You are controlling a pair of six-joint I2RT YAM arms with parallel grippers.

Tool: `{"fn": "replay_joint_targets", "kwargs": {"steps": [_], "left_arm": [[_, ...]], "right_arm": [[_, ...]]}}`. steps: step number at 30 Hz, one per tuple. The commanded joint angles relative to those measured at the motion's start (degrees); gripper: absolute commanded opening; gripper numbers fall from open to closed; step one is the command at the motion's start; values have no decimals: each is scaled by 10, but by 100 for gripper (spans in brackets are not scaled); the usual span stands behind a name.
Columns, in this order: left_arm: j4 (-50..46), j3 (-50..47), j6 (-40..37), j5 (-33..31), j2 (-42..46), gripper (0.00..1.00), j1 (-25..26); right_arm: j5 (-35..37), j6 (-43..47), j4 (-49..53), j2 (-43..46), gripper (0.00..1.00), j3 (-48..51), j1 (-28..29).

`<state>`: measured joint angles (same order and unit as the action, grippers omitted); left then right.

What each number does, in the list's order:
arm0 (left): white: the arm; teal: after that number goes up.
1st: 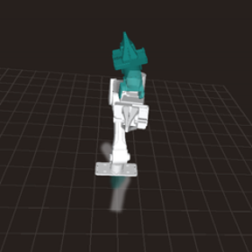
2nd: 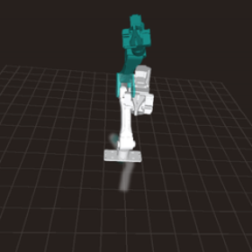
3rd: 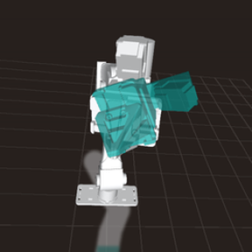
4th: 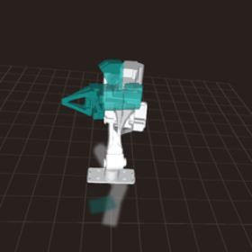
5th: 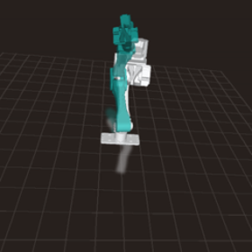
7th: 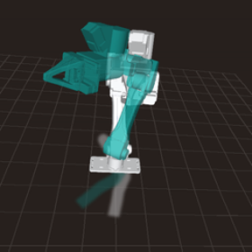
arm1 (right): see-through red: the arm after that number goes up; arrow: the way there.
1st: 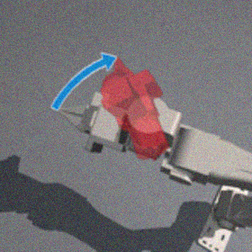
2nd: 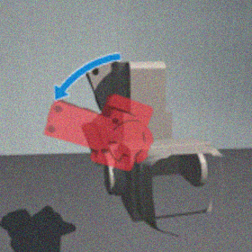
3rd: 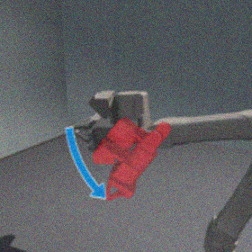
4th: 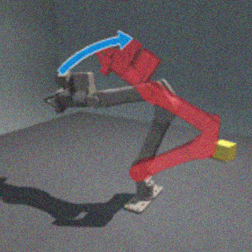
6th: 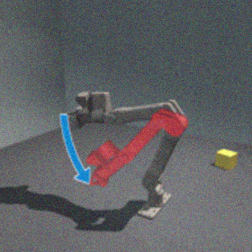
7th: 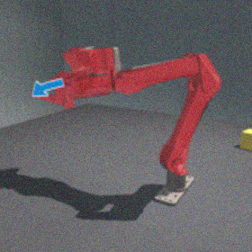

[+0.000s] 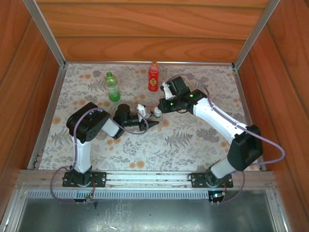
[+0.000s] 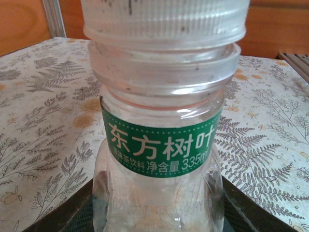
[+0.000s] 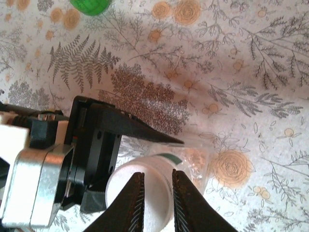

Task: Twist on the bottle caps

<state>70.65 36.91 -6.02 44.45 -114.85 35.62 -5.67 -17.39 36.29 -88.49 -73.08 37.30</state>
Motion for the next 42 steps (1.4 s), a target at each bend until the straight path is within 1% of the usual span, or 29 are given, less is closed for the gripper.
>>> {"fn": "replay_joint_targets", "kwargs": {"steps": [1, 8, 10, 12, 17, 19, 23, 29, 34, 36, 40, 42], "left_arm": [[9, 2, 6, 12, -5, 50, 3], [8, 3, 7, 12, -6, 50, 2], [9, 4, 8, 12, -7, 50, 2], [9, 4, 8, 12, -7, 50, 2], [9, 4, 9, 11, -8, 50, 2], [9, 4, 9, 11, -7, 50, 2], [9, 5, 11, 12, -8, 50, 2], [9, 6, 12, 11, -10, 50, 2], [9, 7, 12, 11, -11, 50, 2], [9, 7, 12, 12, -12, 50, 2], [8, 7, 12, 13, -12, 50, 3], [9, 7, 12, 13, -11, 50, 2]], "right_arm": [[29, -5, 119, -58, 19, 59, -2], [16, -35, 95, -31, 18, 121, -2], [11, -37, 96, -25, 18, 121, -2], [9, -34, 96, -19, 18, 107, -2], [15, -9, 119, -18, 20, 30, 0], [12, -1, 120, -12, 20, 13, 0], [-18, -9, 109, 0, 19, 17, 0], [-61, -27, 89, 27, 14, 48, 0], [-100, -29, 80, 45, 14, 46, 1], [-97, -33, 67, 61, 15, 45, 0], [-58, -31, 36, 84, 22, 46, -3], [-46, -28, 23, 85, 23, 44, -8]]}}
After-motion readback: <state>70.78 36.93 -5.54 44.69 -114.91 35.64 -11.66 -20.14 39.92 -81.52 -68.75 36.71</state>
